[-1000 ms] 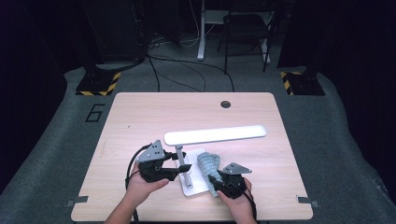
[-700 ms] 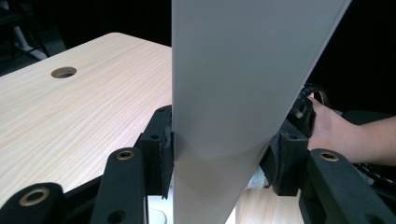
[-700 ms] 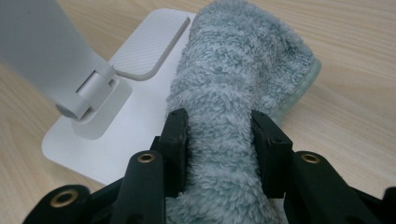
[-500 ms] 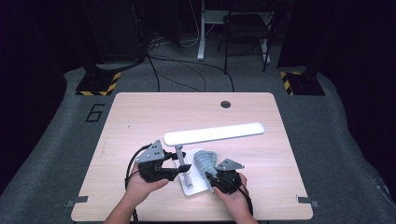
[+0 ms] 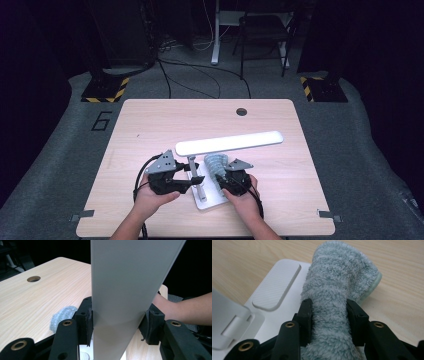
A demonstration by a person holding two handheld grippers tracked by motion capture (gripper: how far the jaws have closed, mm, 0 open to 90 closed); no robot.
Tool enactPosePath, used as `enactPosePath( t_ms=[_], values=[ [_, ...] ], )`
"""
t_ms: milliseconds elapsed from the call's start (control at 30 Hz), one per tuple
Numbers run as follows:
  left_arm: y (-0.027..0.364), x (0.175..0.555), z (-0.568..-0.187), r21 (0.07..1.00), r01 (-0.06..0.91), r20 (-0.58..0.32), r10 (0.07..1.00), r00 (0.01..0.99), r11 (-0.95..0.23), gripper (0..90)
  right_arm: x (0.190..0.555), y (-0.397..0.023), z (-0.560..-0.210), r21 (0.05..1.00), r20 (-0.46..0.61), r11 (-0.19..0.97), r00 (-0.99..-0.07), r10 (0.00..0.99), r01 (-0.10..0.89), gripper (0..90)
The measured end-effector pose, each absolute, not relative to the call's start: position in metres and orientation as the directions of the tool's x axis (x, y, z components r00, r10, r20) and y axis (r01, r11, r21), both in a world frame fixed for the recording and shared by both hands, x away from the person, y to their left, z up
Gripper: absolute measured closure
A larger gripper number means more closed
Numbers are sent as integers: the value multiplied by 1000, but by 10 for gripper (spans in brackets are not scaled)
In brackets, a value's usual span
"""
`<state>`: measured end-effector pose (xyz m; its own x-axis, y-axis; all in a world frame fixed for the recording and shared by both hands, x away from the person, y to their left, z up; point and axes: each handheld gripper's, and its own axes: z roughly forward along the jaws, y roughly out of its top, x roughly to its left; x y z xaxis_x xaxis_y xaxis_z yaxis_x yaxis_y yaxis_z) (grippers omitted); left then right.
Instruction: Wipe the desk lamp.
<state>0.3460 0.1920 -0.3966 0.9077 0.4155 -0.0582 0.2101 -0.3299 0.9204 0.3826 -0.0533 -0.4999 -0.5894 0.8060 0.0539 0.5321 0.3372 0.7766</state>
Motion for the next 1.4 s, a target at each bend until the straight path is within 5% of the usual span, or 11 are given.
enactPosePath(
  t_ms=[533,1400],
  values=[
    [196,341,-396,919,237,-65,473,879,-314,514,396,-42,-505,792,67,321,-597,800,519,623],
    [191,335,-397,928,239,-61,515,855,-287,528,341,-66,-501,766,69,382,-657,751,517,624]
  ],
)
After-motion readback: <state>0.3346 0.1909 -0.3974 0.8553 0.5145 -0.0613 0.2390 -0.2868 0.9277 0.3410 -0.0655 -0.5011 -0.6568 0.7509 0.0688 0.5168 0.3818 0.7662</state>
